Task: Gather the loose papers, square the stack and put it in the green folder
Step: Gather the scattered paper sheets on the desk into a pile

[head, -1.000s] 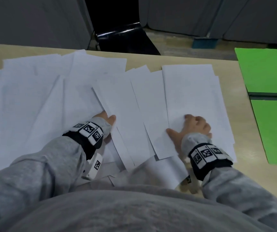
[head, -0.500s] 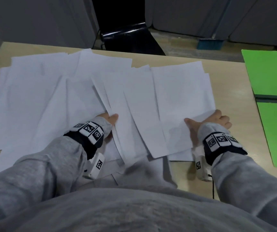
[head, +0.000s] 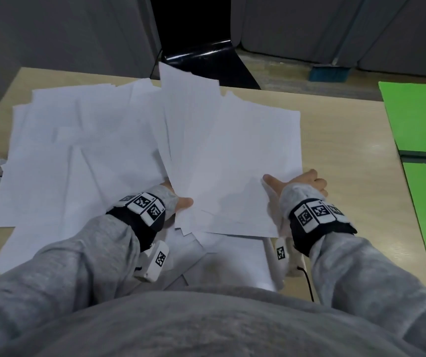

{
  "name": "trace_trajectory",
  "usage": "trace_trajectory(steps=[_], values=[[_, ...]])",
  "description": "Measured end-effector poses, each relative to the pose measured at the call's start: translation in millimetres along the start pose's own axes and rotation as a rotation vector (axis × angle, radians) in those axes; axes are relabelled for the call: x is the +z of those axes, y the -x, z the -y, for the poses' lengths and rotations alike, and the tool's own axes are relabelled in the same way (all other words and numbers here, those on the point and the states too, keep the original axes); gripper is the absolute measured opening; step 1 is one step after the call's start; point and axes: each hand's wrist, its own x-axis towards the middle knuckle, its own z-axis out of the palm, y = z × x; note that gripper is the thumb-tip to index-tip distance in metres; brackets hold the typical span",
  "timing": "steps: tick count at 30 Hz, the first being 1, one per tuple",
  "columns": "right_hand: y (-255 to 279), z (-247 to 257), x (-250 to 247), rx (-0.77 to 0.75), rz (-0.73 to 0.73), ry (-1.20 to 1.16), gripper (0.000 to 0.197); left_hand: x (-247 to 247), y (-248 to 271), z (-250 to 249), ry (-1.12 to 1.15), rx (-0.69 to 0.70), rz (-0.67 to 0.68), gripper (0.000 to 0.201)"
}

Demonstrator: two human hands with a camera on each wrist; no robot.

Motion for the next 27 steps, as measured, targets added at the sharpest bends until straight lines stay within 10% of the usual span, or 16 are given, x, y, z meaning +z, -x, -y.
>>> trace_trajectory(steps=[12, 16, 19, 22, 27], values=[[1, 4, -8, -0.392, 0.215, -0.102, 0.032, -14, -3, 26, 0.251, 0.078, 0.094, 0.052], [7, -4, -11, -0.489, 0.232, -0.348, 0.029, -7, -6, 19, 0.281, 0.124, 0.062, 0.074], [14, -5, -17, -0.478, 0.238, -0.492, 0.027, -9, -2, 27, 0.356, 0.177, 0.073, 0.044], [18, -3, -16, -0.453, 0.341, -0.403, 0.054, -14, 8, 30, 0.487, 0.183, 0.035, 0.040], [25, 13, -4, -0.408, 0.306, -0.168, 0.041, -11, -20, 52, 0.290, 0.172, 0.026, 0.070]])
